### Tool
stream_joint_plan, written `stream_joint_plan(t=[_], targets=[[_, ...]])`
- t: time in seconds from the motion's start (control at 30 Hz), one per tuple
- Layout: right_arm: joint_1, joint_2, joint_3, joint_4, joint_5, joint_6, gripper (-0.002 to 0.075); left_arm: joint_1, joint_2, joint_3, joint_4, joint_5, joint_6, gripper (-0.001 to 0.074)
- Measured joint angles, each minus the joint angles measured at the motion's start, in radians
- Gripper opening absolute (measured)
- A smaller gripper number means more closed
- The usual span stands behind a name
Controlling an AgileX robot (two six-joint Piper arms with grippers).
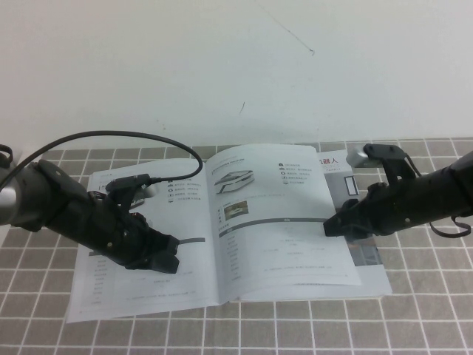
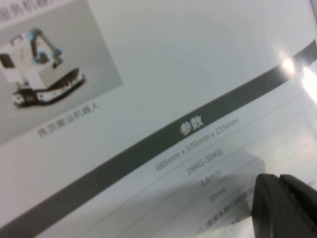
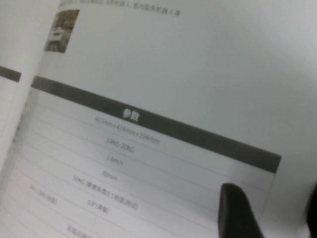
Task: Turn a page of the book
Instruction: Open the closed book
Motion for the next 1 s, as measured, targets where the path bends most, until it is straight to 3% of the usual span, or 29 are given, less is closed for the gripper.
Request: stream_joint_plan(t=[1.0], targets=[[0.0, -0.029, -0.089, 0.122, 0.129, -0.04, 0.0315, 0.0, 0.0, -0.002, 0.0, 0.0, 0.0, -0.0004]])
